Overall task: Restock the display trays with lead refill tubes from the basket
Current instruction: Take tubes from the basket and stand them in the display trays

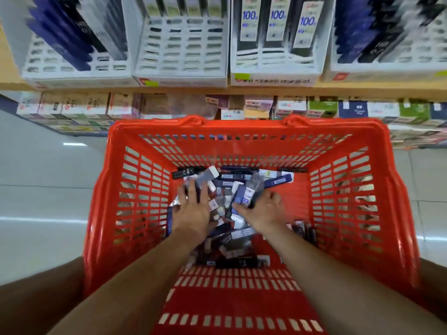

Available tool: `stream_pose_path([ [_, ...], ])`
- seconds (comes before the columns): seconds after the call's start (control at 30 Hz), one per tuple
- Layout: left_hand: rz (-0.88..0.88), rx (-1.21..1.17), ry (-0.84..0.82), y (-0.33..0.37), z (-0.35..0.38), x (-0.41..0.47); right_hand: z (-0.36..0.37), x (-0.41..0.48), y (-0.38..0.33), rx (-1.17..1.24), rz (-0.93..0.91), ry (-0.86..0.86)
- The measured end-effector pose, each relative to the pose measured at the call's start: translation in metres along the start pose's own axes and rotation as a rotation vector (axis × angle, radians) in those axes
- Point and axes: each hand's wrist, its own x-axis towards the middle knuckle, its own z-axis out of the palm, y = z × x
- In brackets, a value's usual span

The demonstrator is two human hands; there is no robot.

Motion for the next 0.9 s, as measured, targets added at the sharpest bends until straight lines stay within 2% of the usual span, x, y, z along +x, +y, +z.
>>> stream_pose_path([
  [0.17,-0.037,-0.164,0.184,-0.028,0.015,-0.004,0.01,0.005,-0.014,0.011,-0.101,0.008],
  [0.3,0.051,-0.285,0.181,-0.024,0.023,-0.011,0.01,0.002,-0.012,-0.093,-0.246,0.121],
  [0.4,0.054,-0.422,0.239,-0.022,0.021,-0.011,0.013,0.0,-0.011,-0.035,-0.338,0.155],
  [0.5,-0.006,-0.511,0.275,-0.019,0.015,-0.01,0.002,-0.001,-0.014,0.217,-0.233,0.053],
  [0.6,-0.106,-0.536,0.221,-0.02,0.01,-0.007,-0.007,-0.003,-0.016,0.599,0.009,-0.206],
  [0.67,-0.2,-0.762,0.216,-0.021,0.004,-0.005,-0.017,-0.013,-0.021,0.802,0.138,-0.355],
  [0.77,-0.317,-1.391,0.069,-0.018,-0.013,-0.005,-0.029,-0.03,-0.029,0.918,0.113,-0.451],
  [0.83,-0.306,-1.605,-0.005,-0.011,-0.031,-0.009,-0.034,-0.039,-0.036,0.97,0.04,-0.421],
  [0.9,-0.296,-1.72,-0.012,-0.002,-0.048,-0.015,-0.038,-0.046,-0.046,1.018,0.038,-0.429],
])
